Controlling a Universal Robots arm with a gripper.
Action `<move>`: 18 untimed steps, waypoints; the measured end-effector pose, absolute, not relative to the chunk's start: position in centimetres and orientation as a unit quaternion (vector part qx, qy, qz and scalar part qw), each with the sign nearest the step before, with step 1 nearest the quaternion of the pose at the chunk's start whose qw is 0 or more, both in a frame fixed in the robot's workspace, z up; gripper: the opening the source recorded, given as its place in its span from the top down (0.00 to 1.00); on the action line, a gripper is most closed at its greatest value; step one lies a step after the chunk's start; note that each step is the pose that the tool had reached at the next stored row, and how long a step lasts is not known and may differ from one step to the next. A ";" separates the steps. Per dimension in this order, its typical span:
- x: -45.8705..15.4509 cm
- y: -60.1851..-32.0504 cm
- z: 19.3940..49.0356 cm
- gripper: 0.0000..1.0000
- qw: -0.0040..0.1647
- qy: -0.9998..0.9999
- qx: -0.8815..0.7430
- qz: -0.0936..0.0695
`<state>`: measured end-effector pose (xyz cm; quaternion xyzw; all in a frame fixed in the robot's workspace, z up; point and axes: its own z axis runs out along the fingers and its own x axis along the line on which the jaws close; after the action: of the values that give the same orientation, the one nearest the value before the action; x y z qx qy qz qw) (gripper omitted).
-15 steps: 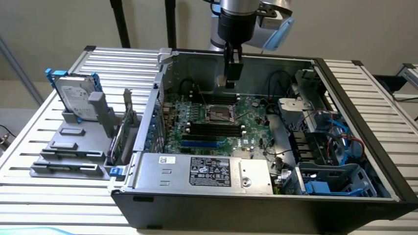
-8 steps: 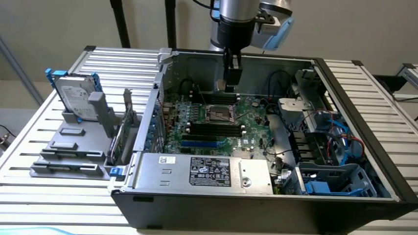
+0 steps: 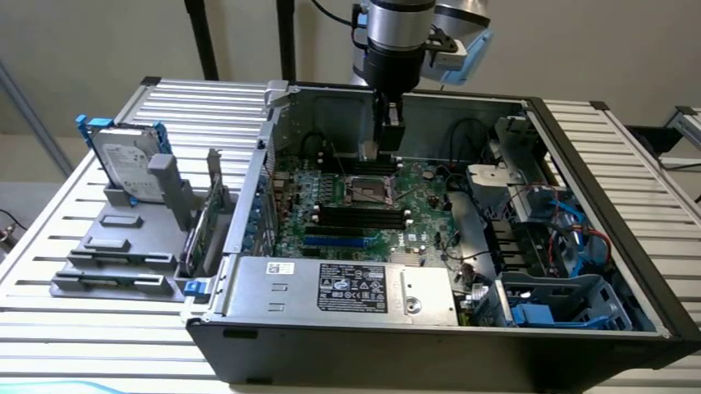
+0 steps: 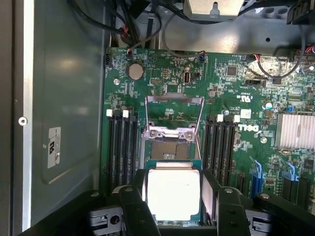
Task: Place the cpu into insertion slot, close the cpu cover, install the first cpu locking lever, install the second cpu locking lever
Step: 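Place the cpu into insertion slot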
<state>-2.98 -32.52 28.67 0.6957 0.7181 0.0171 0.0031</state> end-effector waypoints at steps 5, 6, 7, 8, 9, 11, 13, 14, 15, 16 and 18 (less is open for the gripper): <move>-3.0 -32.6 27.8 0.46 0.003 0.718 0.696 0.017; -3.0 -32.6 27.6 0.46 0.003 0.718 0.696 0.017; -3.0 -32.6 27.4 0.46 0.003 0.718 0.696 0.017; -3.0 -32.6 27.2 0.46 0.003 0.718 0.696 0.017; -3.0 -32.6 27.0 0.46 0.003 0.718 0.696 0.017; -3.0 -32.6 26.7 0.46 0.003 0.718 0.696 0.017; -3.0 -32.6 26.3 0.46 0.003 0.718 0.696 0.017; -3.0 -32.6 26.1 0.46 0.003 0.718 0.696 0.017; -3.0 -32.6 25.9 0.46 0.003 0.718 0.696 0.017; -3.0 -32.6 25.8 0.46 0.002 0.718 0.696 0.017; -3.0 -32.6 25.4 0.46 0.001 0.718 0.696 0.015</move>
<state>-2.98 -32.63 25.44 0.6957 0.7181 0.0151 0.0010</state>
